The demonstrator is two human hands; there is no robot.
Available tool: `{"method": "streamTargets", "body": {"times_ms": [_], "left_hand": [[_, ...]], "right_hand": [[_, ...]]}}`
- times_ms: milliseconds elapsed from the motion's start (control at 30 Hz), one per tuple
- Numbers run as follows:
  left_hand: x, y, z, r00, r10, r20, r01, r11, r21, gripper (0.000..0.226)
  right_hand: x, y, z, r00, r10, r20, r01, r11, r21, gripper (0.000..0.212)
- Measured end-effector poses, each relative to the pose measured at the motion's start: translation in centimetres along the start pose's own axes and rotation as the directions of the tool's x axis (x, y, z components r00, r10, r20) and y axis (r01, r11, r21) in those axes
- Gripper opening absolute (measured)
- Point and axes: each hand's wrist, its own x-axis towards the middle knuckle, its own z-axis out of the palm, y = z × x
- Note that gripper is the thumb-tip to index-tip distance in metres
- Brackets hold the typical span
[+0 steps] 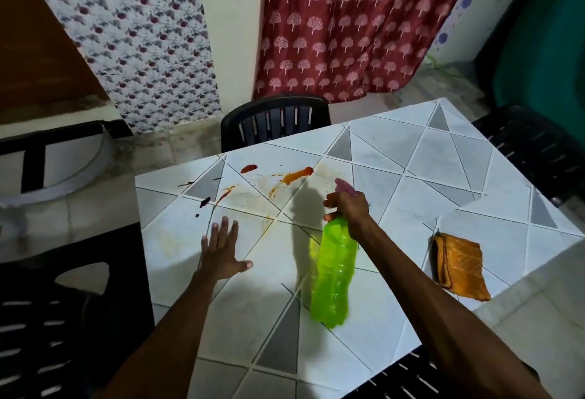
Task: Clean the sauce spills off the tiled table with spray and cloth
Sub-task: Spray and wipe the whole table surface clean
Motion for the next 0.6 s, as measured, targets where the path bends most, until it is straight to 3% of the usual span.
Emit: {"method": "streamTargets", "body": {"times_ms": [233,333,433,600], "left_hand": [[-0.7,0.9,0.9,0.973,-0.046,-0.226,0.019,0.993,-0.12,0.121],[-0.8,0.9,0.9,0.968,-0.05,-0.245,0.019,0.991,-0.13,0.12],[-1.1,0.6,0.6,0.967,-0.033,-0.252,0.0,0.992,-0.129,0.119],[-3.3,-1.0,0.0,0.943,-0.091,-0.32,0.026,0.979,-0.204,0.106]], "right_hand": [[2.9,-0.4,1.2,0.988,0.081,-0.131,-0.077,0.996,0.034,0.047],[3.2,-0.7,2.2,0.995,0.092,-0.045,-0.093,0.996,-0.013,0.042],[2.0,-0.8,4.7,0.989,0.114,0.096,-0.11,0.993,-0.046,0.021],[-1.0,1.0,9.8,0.952,0.106,0.287,-0.066,0.987,-0.144,0.024]]}}
